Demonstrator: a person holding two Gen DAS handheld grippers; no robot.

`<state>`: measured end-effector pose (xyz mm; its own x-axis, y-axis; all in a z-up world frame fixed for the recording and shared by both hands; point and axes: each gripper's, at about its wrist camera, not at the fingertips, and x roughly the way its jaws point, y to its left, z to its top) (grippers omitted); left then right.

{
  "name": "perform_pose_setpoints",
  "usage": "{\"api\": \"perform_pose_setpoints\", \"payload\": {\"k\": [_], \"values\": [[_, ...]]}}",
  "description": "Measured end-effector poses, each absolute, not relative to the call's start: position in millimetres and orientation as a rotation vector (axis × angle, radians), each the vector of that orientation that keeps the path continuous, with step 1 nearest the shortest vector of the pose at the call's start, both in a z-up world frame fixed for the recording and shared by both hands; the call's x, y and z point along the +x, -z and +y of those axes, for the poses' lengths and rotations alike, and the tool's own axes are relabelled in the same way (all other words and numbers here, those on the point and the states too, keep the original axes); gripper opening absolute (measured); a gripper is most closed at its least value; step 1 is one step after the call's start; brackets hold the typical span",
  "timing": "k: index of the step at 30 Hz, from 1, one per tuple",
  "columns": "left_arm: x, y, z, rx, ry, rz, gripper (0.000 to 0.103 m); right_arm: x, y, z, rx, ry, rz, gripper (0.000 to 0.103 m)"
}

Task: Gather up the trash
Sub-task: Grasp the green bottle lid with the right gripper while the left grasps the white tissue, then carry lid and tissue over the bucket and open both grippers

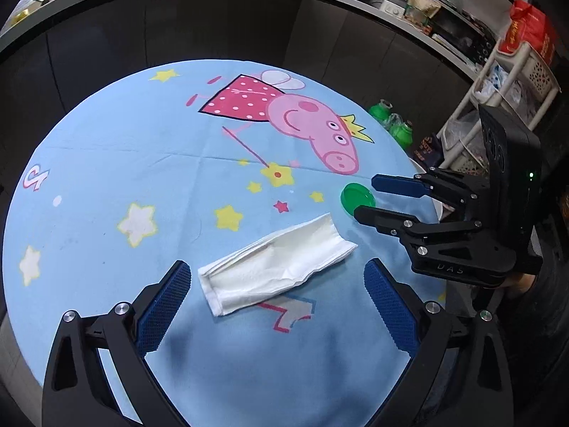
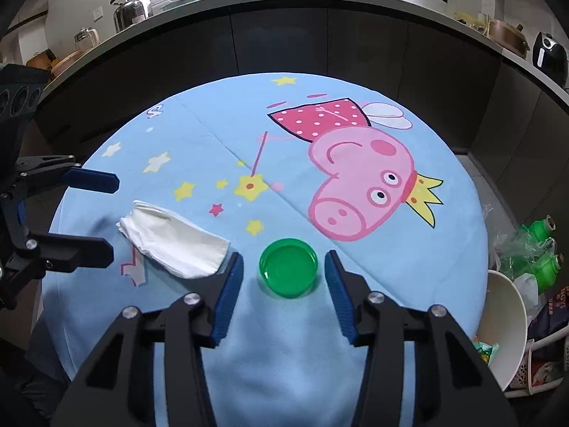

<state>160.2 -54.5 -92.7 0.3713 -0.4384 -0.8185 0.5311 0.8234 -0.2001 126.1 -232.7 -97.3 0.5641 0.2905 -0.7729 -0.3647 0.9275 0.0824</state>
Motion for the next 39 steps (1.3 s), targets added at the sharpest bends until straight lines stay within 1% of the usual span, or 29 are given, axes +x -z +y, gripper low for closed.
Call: {"api": "perform_pose_setpoints", "payload": {"k": [1,3,4,8,9,10,11,12,14,16,19,20,21,22,23,24,25,26,27,28,31,35,39], "values": [[163.5,94.0,-59.4,0.124,0.641,1.017,0.094,127.7,99.1,-233.0,-0.093,-0.389,0.896,0.030],[170.2,96.7,-68.9,0.165,0.673,1.021,0.094,128.0,98.6,-236.2,-0.082,-0.396,0.892,0.006],[174.2,98.9,-72.9,0.180,0.681,1.028,0.094,126.9,97.8,-239.0,-0.069,-0.397,0.893,0.003],[188.1,112.3,-84.8,0.216,0.715,1.073,0.094,123.0,95.6,-245.0,-0.050,-0.414,0.887,0.007],[189.2,114.6,-86.9,0.226,0.718,1.080,0.094,122.8,96.0,-244.2,-0.046,-0.426,0.889,0.019],[189.7,117.1,-89.1,0.238,0.724,1.087,0.094,121.5,96.0,-242.5,-0.052,-0.431,0.887,0.039],[189.2,118.7,-90.7,0.250,0.733,1.094,0.093,118.2,95.2,-239.3,-0.070,-0.441,0.875,0.043],[187.9,120.0,-91.6,0.263,0.738,1.098,0.092,115.8,94.9,-236.3,-0.080,-0.456,0.869,0.044],[185.6,123.2,-92.6,0.291,0.745,1.105,0.087,112.8,96.3,-230.2,-0.096,-0.481,0.868,0.044],[184.0,123.6,-92.8,0.318,0.744,1.090,0.084,113.0,99.4,-225.4,-0.124,-0.481,0.873,0.043],[183.0,121.8,-92.3,0.335,0.734,1.089,0.079,116.3,104.3,-224.9,-0.108,-0.484,0.880,0.044],[182.8,121.6,-91.8,0.339,0.730,1.086,0.076,116.9,105.8,-224.9,-0.108,-0.483,0.881,0.044],[182.3,121.0,-91.4,0.345,0.721,1.082,0.074,117.0,107.1,-225.0,-0.110,-0.482,0.883,0.037],[181.9,120.8,-91.1,0.357,0.706,1.075,0.068,116.4,106.7,-225.9,-0.109,-0.481,0.880,0.037],[180.9,119.9,-91.1,0.367,0.699,1.067,0.059,116.1,106.1,-227.1,-0.102,-0.481,0.882,0.037],[179.8,119.0,-91.3,0.368,0.706,1.064,0.055,115.1,104.1,-228.8,-0.094,-0.481,0.878,0.037],[178.3,117.8,-92.1,0.364,0.711,1.064,0.047,112.6,99.8,-231.5,-0.089,-0.476,0.860,0.037],[176.4,116.6,-93.4,0.363,0.715,1.065,0.036,110.8,95.9,-234.4,-0.083,-0.470,0.848,0.037],[175.2,115.6,-95.1,0.355,0.731,1.071,0.028,108.9,91.8,-237.9,-0.076,-0.464,0.838,0.037],[173.0,114.4,-97.1,0.341,0.744,1.081,0.016,106.8,86.8,-242.5,-0.066,-0.455,0.825,0.037],[169.7,105.3,-104.5,0.312,0.741,1.063,0.016,97.9,71.1,-263.6,-0.036,-0.413,0.781,0.037],[171.2,78.0,-120.6,0.189,0.792,1.034,0.015,87.9,60.2,-304.4,-0.011,-0.317,0.755,0.037],[176.7,47.3,-162.0,0.098,0.870,0.995,0.015,81.2,60.0,-361.2,0.059,-0.187,0.755,0.037]]}}
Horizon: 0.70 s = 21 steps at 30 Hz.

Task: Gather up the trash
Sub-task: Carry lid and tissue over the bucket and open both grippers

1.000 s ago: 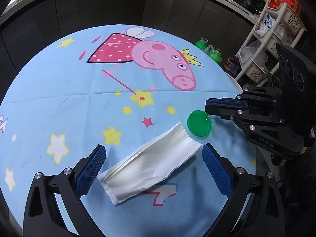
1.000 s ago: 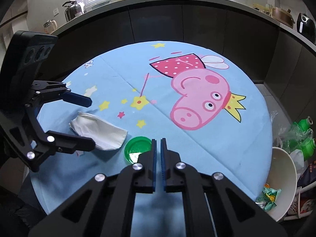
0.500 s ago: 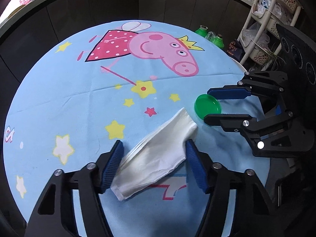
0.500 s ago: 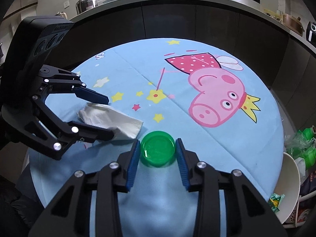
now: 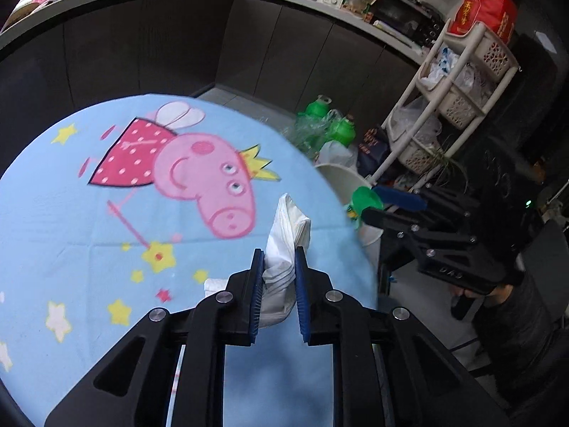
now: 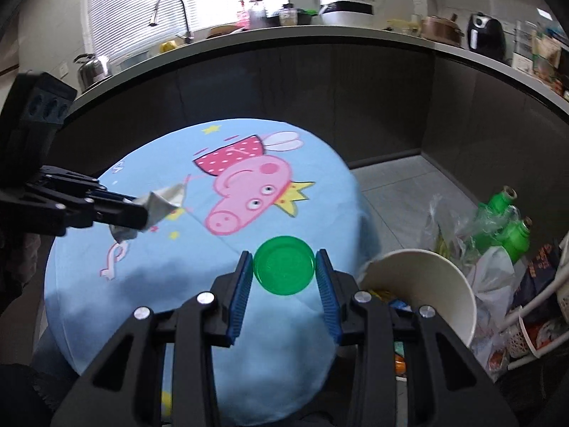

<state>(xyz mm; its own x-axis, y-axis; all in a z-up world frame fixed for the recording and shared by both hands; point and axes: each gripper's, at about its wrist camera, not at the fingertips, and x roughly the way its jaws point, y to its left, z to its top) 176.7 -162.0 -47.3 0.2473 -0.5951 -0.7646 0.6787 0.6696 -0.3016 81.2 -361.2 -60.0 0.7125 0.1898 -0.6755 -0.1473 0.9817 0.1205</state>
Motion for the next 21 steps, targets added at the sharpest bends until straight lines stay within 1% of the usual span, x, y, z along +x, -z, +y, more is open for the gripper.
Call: {"api": "perform_pose_setpoints", "payload": {"k": [3,6,12,17,18,19,20,21], "values": [[180.6,33.3,-204.1,0.070,0.921,0.982,0.015,79.1,67.0,-397.6,0.085,-0.097,0.761,0.037],[186.7,32.2,-249.5,0.054,0.963,1.003,0.015,74.2,77.2,-430.7,0.115,-0.025,0.770,0.037],[195.0,62.5,-330.0,0.061,1.006,1.092,0.016,74.7,112.4,-475.5,0.174,0.049,0.804,0.037],[196.9,83.7,-369.3,0.128,0.996,1.113,0.016,80.6,138.5,-490.1,0.199,0.062,0.823,0.037],[197.2,87.3,-376.9,0.147,0.986,1.110,0.018,81.7,142.9,-492.6,0.202,0.064,0.825,0.038],[197.8,89.1,-379.3,0.155,0.976,1.104,0.031,82.7,146.0,-494.8,0.204,0.065,0.827,0.041],[198.7,90.5,-381.6,0.160,0.962,1.096,0.061,82.9,149.3,-495.4,0.204,0.061,0.829,0.049],[199.5,89.7,-382.0,0.157,0.933,1.074,0.077,82.1,151.9,-495.7,0.202,0.064,0.830,0.069]]}}
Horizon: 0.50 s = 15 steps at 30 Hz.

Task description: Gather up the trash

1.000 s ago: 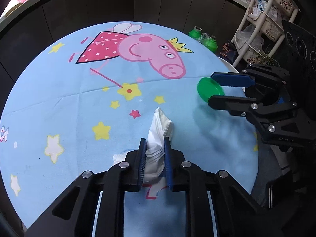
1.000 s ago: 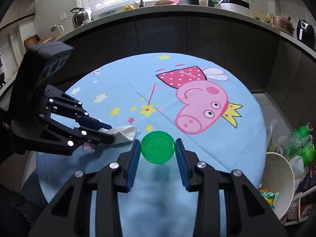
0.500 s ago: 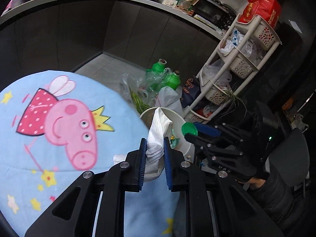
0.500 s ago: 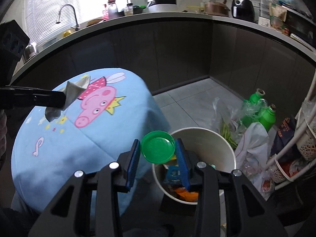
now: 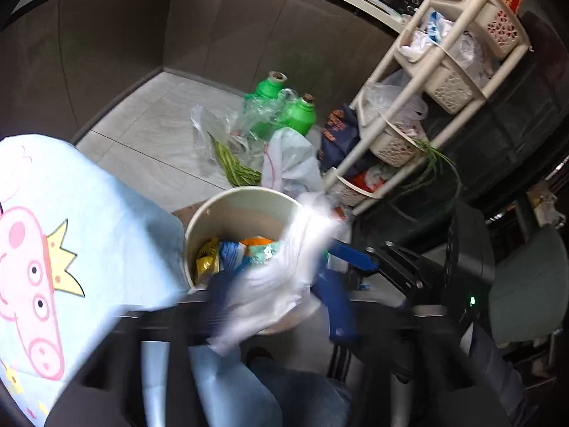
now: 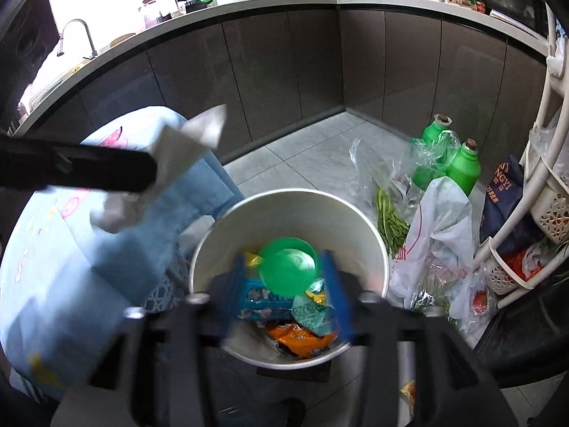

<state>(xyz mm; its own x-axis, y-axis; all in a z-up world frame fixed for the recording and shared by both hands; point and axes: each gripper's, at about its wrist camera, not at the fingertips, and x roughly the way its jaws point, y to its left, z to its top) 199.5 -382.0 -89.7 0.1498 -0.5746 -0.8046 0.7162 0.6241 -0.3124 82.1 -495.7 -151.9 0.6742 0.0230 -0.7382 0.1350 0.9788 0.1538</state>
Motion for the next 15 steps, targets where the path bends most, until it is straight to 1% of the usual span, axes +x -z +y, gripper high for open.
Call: {"api": "perform_pose_setpoints", "payload": {"k": [1,2,4,6,10,15], "values": [[199.3,88.2,-379.3,0.144,0.903,1.044,0.093,79.9,153.4,-496.0,0.197,0.066,0.820,0.084],[199.1,85.7,-374.8,0.121,0.888,1.015,0.094,78.0,154.1,-496.8,0.191,0.063,0.808,0.089],[202.8,84.8,-367.6,0.087,0.883,1.019,0.094,72.8,152.8,-496.8,0.181,0.058,0.788,0.100],[207.7,84.5,-363.7,0.070,0.861,1.035,0.094,68.7,150.8,-496.8,0.184,0.065,0.790,0.100],[206.5,74.3,-345.9,0.044,0.817,1.006,0.094,61.6,134.6,-491.4,0.181,0.073,0.766,0.100],[192.9,46.5,-307.4,0.026,0.731,0.943,0.094,51.6,90.5,-468.6,0.150,0.096,0.733,0.100]]}}
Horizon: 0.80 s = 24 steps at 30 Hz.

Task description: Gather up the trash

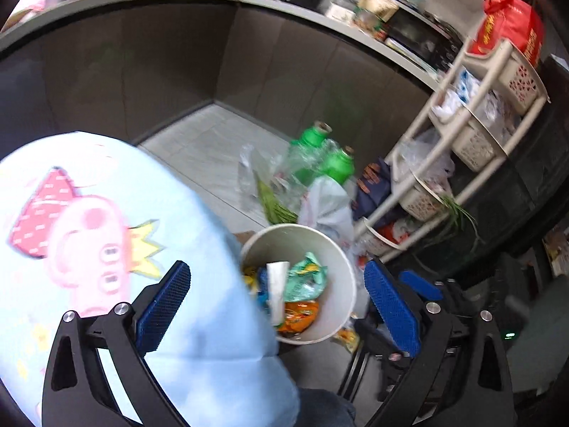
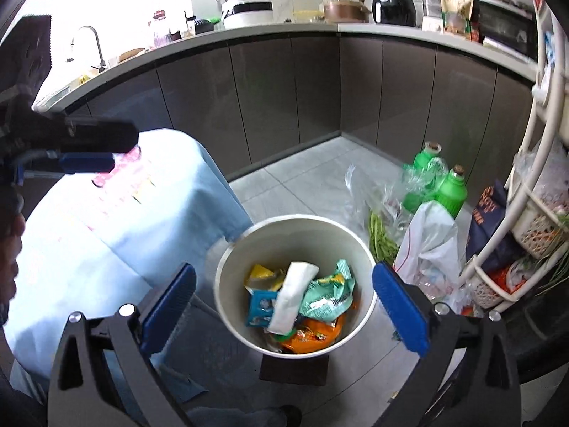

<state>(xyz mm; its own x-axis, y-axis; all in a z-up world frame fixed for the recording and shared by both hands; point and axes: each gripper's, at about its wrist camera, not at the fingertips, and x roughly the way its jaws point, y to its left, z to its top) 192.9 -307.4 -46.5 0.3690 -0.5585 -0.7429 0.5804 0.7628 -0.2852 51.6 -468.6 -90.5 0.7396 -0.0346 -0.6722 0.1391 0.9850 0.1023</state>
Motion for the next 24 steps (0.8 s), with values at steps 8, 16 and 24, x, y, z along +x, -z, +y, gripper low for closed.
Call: {"api": "perform_pose_setpoints", "payload": {"k": [8,16,24], "values": [[151.0,4.1,-207.9,-0.033,0.479,0.868,0.094,34.0,20.6,-403.0,0.110,0.131,0.716,0.100],[101.6,4.7,-131.6,0.020,0.276,0.864,0.094,21.4,-10.0,-326.5,0.087,0.143,0.716,0.100],[82.1,17.1,-90.5,0.017,0.207,0.891,0.094,18.8,-11.8,-289.2,0.064,0.137,0.732,0.100]]}}
